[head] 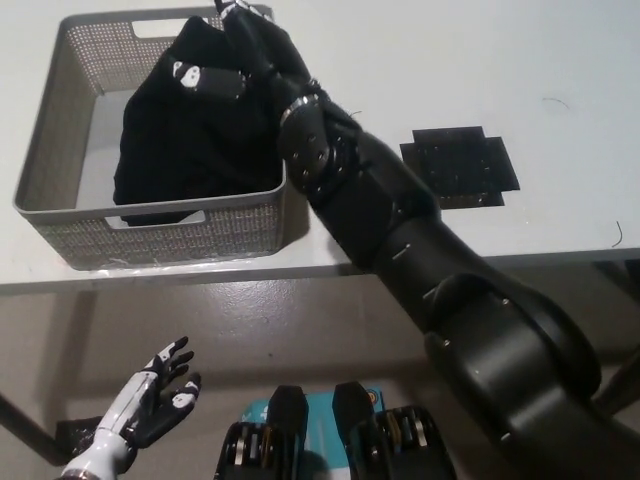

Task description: Use the right hand to pick up a t shirt on the right hand side and place it into a contianer on the left side

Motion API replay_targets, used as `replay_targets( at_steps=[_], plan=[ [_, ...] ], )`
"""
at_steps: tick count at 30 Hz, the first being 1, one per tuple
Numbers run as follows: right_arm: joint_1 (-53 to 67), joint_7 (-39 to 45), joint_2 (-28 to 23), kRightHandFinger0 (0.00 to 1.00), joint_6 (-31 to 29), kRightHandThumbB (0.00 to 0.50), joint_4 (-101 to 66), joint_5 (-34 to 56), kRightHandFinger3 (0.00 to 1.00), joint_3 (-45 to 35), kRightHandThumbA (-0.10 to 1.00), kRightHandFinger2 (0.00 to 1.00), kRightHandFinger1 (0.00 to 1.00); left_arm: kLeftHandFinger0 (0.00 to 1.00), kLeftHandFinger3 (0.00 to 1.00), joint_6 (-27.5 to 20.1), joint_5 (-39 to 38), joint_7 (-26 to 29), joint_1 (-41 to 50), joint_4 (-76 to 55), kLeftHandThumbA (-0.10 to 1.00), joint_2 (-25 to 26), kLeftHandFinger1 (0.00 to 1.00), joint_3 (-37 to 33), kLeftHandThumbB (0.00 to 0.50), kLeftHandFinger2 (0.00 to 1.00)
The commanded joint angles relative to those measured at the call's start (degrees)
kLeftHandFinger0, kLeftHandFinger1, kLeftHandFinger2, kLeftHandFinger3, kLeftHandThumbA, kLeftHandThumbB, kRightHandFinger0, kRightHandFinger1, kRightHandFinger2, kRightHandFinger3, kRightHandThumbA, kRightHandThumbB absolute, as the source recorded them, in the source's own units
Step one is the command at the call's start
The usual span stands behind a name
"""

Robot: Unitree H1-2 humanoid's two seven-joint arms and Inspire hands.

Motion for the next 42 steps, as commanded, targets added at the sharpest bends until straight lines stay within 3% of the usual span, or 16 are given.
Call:
replay_targets(
  at_steps=[1,4,7,10,14,18,24,25,27,29,33,35,36,42],
  plan=[
    [-0.9,8.1,-3.0,1.00,5.8,0.500,-6.7,1.4,1.00,1.1,0.72,1.00,1.00,0.88,1.00,0.3,0.1,-1.3,-0.2,-0.8,0.16,1.2,0.99,0.1,0.366,1.00],
    [0.8,10.6,-5.3,1.00,7.9,0.500,-11.8,0.4,1.00,2.7,0.78,1.00,1.00,0.87,1.00,0.4,-0.2,-1.1,0.0,-0.7,0.17,1.3,0.98,0.8,0.365,1.00],
    [4.5,9.0,-10.7,1.00,7.9,0.500,-21.4,-4.1,1.00,5.9,0.94,1.00,1.00,0.86,1.00,0.2,-0.2,-1.2,0.4,-1.2,0.25,1.9,0.97,1.2,0.318,1.00],
    [8.2,8.2,-15.4,1.00,8.2,0.500,-30.9,-6.1,1.00,6.6,1.00,1.00,1.00,0.88,1.00,0.2,-0.5,-1.4,1.2,-1.9,0.34,2.3,1.00,1.6,0.274,1.00],
    [13.6,9.0,-19.5,1.00,7.6,0.500,-43.5,-3.2,1.00,3.1,1.00,1.00,1.00,0.89,1.00,-0.8,-0.4,-1.8,1.7,-1.6,0.57,3.1,1.00,1.6,0.293,1.00],
    [22.5,11.5,-23.3,1.00,10.1,0.500,-60.8,-1.4,1.00,0.3,1.00,1.00,1.00,0.88,1.00,-3.4,0.3,-0.6,2.4,-1.1,0.68,2.8,1.00,1.9,0.306,1.00],
    [35.9,12.0,-25.7,1.00,9.5,0.477,-76.1,-0.6,1.00,-1.1,1.00,1.00,1.00,0.86,1.00,-6.7,0.3,1.3,3.9,0.0,0.82,2.1,1.00,3.1,0.295,1.00],
    [40.9,11.1,-25.8,1.00,9.2,0.493,-80.0,0.7,1.00,-2.4,1.00,1.00,1.00,0.85,1.00,-7.5,0.1,1.6,4.1,-0.1,0.88,1.7,1.00,3.3,0.310,1.00],
    [46.7,10.1,-26.3,1.00,8.0,0.492,-83.8,1.1,1.00,-3.5,1.00,1.00,1.00,0.86,1.00,-8.7,-0.5,2.3,4.2,0.1,0.88,0.8,1.00,3.9,0.322,1.00],
    [51.5,9.3,-26.1,1.00,6.8,0.474,-86.4,2.8,1.00,-4.7,1.00,1.00,1.00,0.86,1.00,-9.6,-1.2,2.9,4.2,0.3,0.94,-0.2,1.00,4.5,0.392,1.00],
    [63.3,6.6,-26.1,1.00,2.3,0.457,-88.5,4.6,1.00,-6.5,1.00,1.00,1.00,0.85,1.00,-12.2,-1.8,3.8,4.5,0.7,0.98,-1.8,1.00,5.5,0.424,1.00],
    [65.0,6.2,-25.7,1.00,1.6,0.457,-88.4,4.4,1.00,-6.9,1.00,1.00,1.00,0.85,1.00,-12.5,-1.6,3.7,4.7,0.6,0.99,-2.0,1.00,5.8,0.422,1.00],
    [68.8,4.5,-25.5,1.00,-1.7,0.422,-86.5,5.0,1.00,-7.5,1.00,1.00,1.00,0.84,1.00,-12.7,-1.5,4.1,4.7,0.5,0.99,-2.7,0.99,6.2,0.398,1.00],
    [79.5,1.2,-23.6,1.00,-10.7,0.394,-76.6,5.9,1.00,-9.6,1.00,1.00,1.00,0.85,1.00,-13.9,-1.8,3.6,4.3,0.4,1.00,-4.7,0.98,7.4,0.352,1.00]
  ],
)
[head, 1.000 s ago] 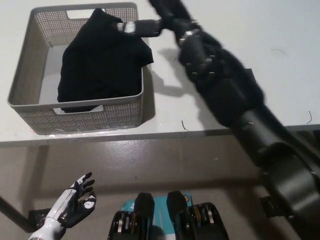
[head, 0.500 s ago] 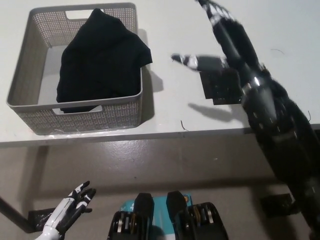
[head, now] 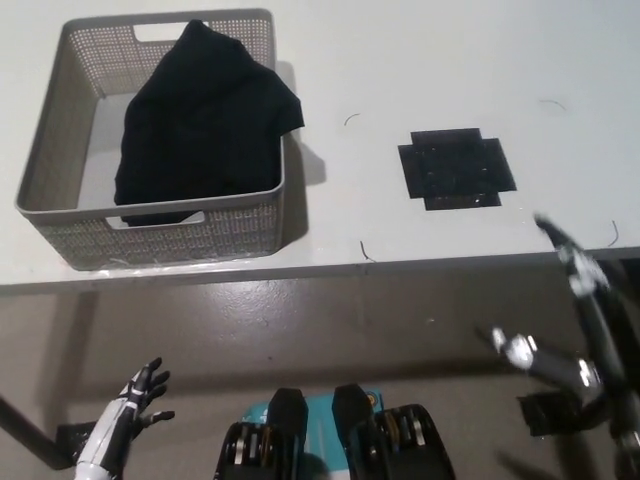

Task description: Use the right hand to pick up a t shirt on the right hand side and place it into a contianer on the left side

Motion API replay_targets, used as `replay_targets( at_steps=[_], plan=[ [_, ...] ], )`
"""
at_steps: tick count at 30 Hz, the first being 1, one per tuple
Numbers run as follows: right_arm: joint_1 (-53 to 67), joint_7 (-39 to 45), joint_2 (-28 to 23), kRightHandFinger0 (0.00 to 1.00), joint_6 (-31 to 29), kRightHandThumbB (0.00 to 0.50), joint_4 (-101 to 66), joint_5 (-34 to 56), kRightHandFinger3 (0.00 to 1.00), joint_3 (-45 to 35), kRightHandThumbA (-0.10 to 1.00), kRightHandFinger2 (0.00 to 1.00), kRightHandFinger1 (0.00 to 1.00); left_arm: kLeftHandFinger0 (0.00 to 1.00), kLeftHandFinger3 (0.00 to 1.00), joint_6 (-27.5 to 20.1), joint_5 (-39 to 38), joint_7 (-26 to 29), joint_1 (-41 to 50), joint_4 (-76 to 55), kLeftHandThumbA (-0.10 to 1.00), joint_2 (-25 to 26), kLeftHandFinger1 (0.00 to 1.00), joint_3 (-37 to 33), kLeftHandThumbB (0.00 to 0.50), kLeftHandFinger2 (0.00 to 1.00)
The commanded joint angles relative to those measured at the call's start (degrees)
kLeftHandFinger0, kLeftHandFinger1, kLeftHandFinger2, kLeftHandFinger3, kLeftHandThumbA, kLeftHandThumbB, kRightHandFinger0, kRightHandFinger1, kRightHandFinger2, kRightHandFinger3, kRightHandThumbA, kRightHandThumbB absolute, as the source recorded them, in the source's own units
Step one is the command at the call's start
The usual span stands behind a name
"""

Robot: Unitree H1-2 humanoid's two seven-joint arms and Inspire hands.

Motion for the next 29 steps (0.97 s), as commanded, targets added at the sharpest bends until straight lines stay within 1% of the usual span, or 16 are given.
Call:
replay_targets(
  at_steps=[1,2,3,4,6,8,10,11,12,14,17,18,21,24,26,29],
  plan=[
    [4.2,-5.8,0.4,1.00,-13.3,0.391,3.4,3.4,1.00,-2.5,1.00,1.00,1.00,0.85,1.00,-7.7,-1.6,2.3,-0.7,-0.2,1.00,-1.1,0.98,1.9,0.353,1.00],
    [4.7,-5.6,0.4,1.00,-13.5,0.402,4.1,3.1,1.00,-2.5,1.00,1.00,1.00,0.84,1.00,-8.0,-1.5,2.3,-0.8,0.0,1.00,-1.3,0.97,2.1,0.346,1.00],
    [5.5,-6.0,0.3,1.00,-14.2,0.393,5.1,2.2,1.00,-2.3,1.00,1.00,1.00,0.84,1.00,-8.4,-1.4,2.3,-0.8,0.2,1.00,-1.4,0.97,2.2,0.364,1.00],
    [6.4,-6.5,0.1,1.00,-15.3,0.402,6.4,1.1,1.00,-2.1,1.00,1.00,1.00,0.84,1.00,-8.6,-1.1,2.5,-0.8,0.2,1.00,-1.6,0.97,2.3,0.369,1.00],
    [8.3,-6.6,-0.4,1.00,-16.4,0.382,9.3,-0.4,1.00,-1.4,1.00,1.00,1.00,0.84,1.00,-8.6,-1.1,2.3,-0.8,0.3,1.00,-1.7,0.98,2.4,0.389,1.00],
    [8.7,-6.7,-0.6,1.00,-16.9,0.379,10.6,-1.1,1.00,-1.2,1.00,1.00,1.00,0.85,1.00,-8.6,-0.9,2.4,-0.7,0.3,1.00,-1.8,0.98,2.5,0.387,1.00],
    [9.5,-7.2,-0.7,1.00,-18.1,0.361,12.7,-1.9,1.00,-1.1,1.00,1.00,1.00,0.85,1.00,-9.1,-0.8,2.0,-0.7,0.6,1.00,-1.8,0.98,2.3,0.391,1.00],
    [9.2,-7.7,-1.0,1.00,-19.1,0.371,16.0,-2.2,1.00,-0.9,1.00,1.00,1.00,0.85,1.00,-9.0,-0.7,2.0,-0.6,0.4,1.00,-1.8,0.98,2.3,0.410,1.00],
    [8.8,-8.0,-1.1,1.00,-20.4,0.371,18.8,-2.1,1.00,-0.7,1.00,1.00,1.00,0.85,1.00,-9.2,-0.7,2.0,-0.5,0.3,1.00,-1.8,0.99,2.2,0.415,1.00],
    [8.2,-7.4,-1.1,1.00,-21.0,0.356,21.1,-1.2,1.00,-0.7,1.00,1.00,1.00,0.85,1.00,-10.0,-0.8,2.1,-0.7,0.8,0.98,-1.8,0.99,2.4,0.434,1.00],
    [7.0,-7.6,-1.2,1.00,-22.0,0.356,24.0,-0.9,1.00,-0.8,1.00,1.00,1.00,0.85,1.00,-10.6,-0.7,2.4,-1.0,1.2,0.96,-2.0,1.00,2.3,0.431,1.00],
    [6.4,-7.0,-1.2,1.00,-21.8,0.367,25.1,-0.3,1.00,-0.9,1.00,1.00,1.00,0.86,1.00,-10.9,-0.3,2.7,-1.1,1.4,0.94,-2.1,1.00,2.2,0.434,1.00],
    [5.2,-7.7,-1.5,1.00,-22.1,0.358,27.9,1.0,1.00,0.0,1.00,1.00,1.00,0.87,1.00,-11.3,0.0,2.7,-1.4,1.7,0.95,-1.8,1.00,2.0,0.425,1.00],
    [4.4,-7.8,-2.0,1.00,-22.1,0.357,29.9,2.1,1.00,1.1,1.00,1.00,1.00,0.88,1.00,-11.1,0.0,2.8,-1.6,2.0,0.97,-1.6,1.00,2.0,0.444,1.00],
    [4.3,-7.5,-2.1,1.00,-22.1,0.345,30.3,1.9,1.00,1.5,1.00,1.00,1.00,0.88,1.00,-11.9,0.0,2.9,-1.1,2.1,0.98,-1.7,1.00,2.1,0.430,1.00],
    [4.0,-7.5,-2.3,1.00,-22.1,0.334,30.7,2.3,1.00,2.1,1.00,1.00,1.00,0.88,1.00,-11.8,-0.2,3.0,-1.0,2.2,0.98,-1.6,1.00,2.1,0.437,1.00]
  ],
)
